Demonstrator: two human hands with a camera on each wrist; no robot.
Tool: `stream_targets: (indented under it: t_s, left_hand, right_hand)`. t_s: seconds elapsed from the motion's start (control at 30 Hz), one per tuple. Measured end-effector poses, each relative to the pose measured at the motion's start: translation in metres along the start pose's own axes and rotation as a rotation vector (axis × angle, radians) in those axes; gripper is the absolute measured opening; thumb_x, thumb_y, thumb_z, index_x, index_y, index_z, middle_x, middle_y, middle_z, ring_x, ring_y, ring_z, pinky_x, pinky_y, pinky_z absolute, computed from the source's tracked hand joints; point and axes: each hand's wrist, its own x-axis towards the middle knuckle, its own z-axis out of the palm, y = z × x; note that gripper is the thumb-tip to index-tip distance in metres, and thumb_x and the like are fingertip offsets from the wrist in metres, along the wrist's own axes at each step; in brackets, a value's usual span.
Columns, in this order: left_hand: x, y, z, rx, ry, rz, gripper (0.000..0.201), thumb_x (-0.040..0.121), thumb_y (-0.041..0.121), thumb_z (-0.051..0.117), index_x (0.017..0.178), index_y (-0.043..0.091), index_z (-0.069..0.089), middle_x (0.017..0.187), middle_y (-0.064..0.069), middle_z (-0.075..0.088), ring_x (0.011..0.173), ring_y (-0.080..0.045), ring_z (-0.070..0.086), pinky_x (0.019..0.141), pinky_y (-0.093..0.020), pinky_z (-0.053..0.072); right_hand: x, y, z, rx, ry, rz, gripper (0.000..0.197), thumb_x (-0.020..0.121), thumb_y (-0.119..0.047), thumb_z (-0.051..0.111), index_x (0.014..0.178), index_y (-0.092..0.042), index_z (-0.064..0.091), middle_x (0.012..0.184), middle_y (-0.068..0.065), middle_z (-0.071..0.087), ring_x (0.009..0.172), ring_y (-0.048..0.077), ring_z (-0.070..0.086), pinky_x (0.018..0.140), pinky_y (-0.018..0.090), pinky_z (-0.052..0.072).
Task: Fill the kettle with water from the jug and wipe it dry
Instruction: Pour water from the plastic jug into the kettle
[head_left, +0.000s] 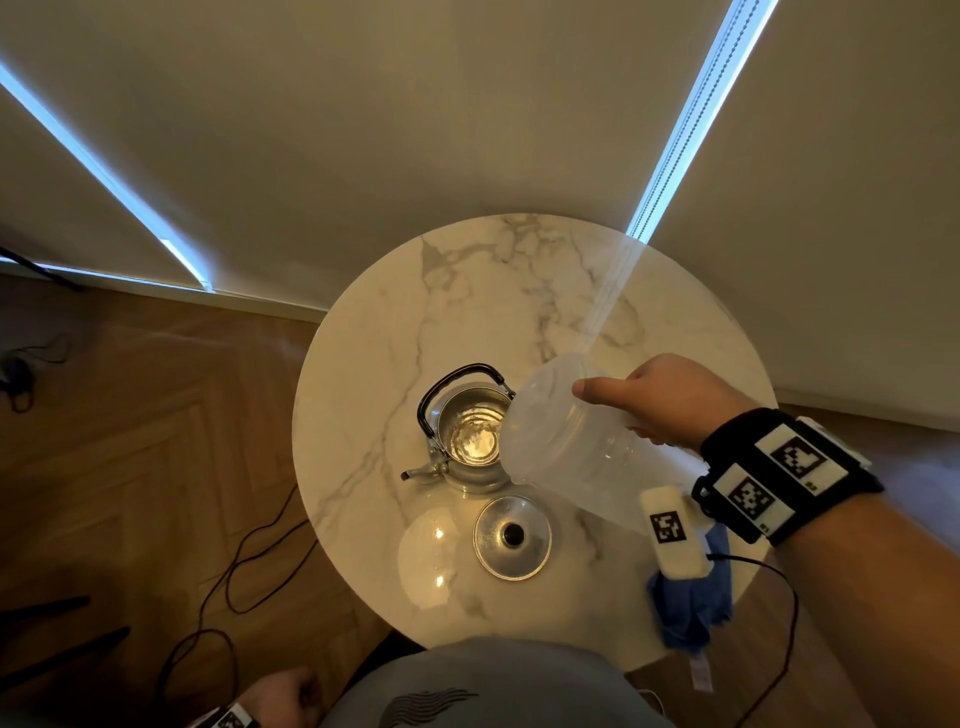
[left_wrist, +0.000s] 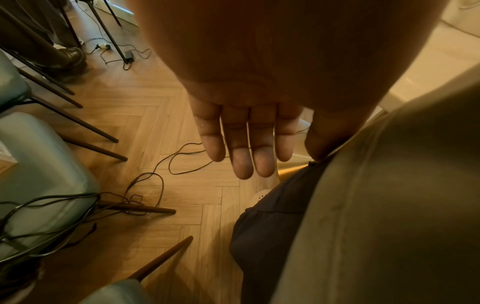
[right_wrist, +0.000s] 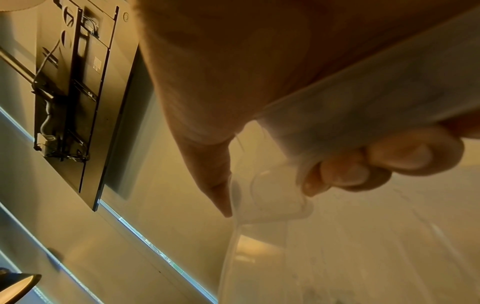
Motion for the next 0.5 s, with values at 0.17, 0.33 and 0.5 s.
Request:
stream_targets:
  t_s: [0.17, 0.33, 0.5]
  left_hand:
    - [0.01, 0.013, -0.013, 0.047, -0.022, -0.067, 0.04, 0.1, 0.03, 0.042, 0.138, 0.023, 0.052, 0.143, 0.003, 0.052, 0.133, -0.01, 0.048, 0.111, -0.015, 0.033]
    - [0.011, 0.019, -0.01, 0.066, -0.059, -0.086, 0.034, 0.091, 0.037, 0.054, 0.123, 0.028, 0.062, 0.133, 0.009, 0.059, 0.126, -0.009, 0.054, 0.105, -0.016, 0.038]
    - [0.003, 0.014, -0.009, 0.073, -0.091, -0.059, 0.027, 0.081, 0.043, 0.059, 0.105, 0.034, 0.064, 0.109, 0.01, 0.068, 0.112, -0.006, 0.062, 0.08, -0.011, 0.037]
  right_hand:
    - [0.001, 0.001, -0.001, -0.01, 0.005, 0.002, 0.067, 0.075, -0.074, 0.066, 0.055, -0.01, 0.064, 0.045, -0.001, 0.062, 0.054, 0.019, 0.062, 0.061, 0.031, 0.044]
    - [0.002, 0.002, -0.002, -0.006, 0.006, 0.002, 0.067, 0.074, -0.074, 0.067, 0.057, -0.01, 0.065, 0.049, 0.001, 0.064, 0.054, 0.019, 0.062, 0.061, 0.031, 0.045]
    - [0.001, 0.0, -0.005, -0.012, 0.007, 0.003, 0.068, 0.074, -0.075, 0.066, 0.061, -0.008, 0.068, 0.053, 0.002, 0.065, 0.055, 0.019, 0.062, 0.06, 0.031, 0.045]
